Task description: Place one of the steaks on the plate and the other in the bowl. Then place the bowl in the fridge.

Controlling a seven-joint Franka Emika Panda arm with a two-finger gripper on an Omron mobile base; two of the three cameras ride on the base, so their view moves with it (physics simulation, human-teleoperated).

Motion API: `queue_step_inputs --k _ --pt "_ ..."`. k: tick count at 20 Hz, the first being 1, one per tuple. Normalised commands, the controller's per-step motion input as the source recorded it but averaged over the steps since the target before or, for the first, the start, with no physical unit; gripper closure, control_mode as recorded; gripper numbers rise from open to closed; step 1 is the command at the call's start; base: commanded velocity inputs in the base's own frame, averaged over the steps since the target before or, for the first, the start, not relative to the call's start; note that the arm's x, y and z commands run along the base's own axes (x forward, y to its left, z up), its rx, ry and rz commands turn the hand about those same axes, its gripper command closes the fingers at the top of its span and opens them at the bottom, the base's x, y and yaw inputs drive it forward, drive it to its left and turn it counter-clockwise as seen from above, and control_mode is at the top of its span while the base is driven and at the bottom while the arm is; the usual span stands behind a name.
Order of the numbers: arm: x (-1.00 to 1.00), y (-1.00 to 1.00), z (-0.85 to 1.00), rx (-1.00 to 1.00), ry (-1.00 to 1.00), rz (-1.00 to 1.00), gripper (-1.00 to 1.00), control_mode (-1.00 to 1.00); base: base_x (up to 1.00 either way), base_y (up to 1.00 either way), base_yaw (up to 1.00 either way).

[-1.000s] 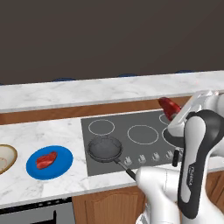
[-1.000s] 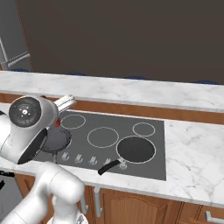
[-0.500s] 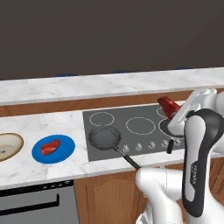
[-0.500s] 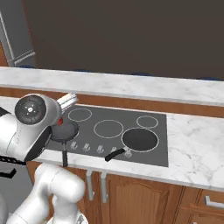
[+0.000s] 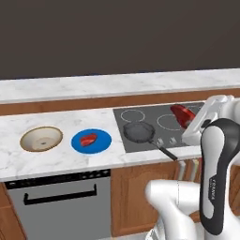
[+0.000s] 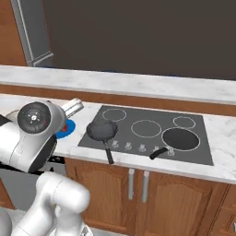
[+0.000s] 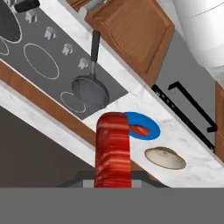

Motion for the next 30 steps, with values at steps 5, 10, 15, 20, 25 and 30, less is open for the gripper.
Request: queue_step_inputs --k 5,10,15,20,25,30 --pt "0.0 0.0 0.0 0.0 0.0 0.0 1.0 1.0 0.1 1.0 0.01" --pt "0.0 0.0 0.0 0.0 0.0 0.0 1.0 1.0 0.02 1.0 0.01" --pt "0.0 0.0 0.0 0.0 0.0 0.0 1.0 1.0 0.12 0.99 0.02" --pt "0.13 0.09 -0.07 0.0 0.07 0.0 1.0 -1.0 0.37 0.53 0.0" --pt "0.79 0.12 -0.36 0.0 0.39 0.0 1.0 -1.0 0.0 0.0 0.0" --pt "0.46 -0.19 -0.29 0.0 0.38 0.0 1.0 -1.0 0.0 0.0 0.0"
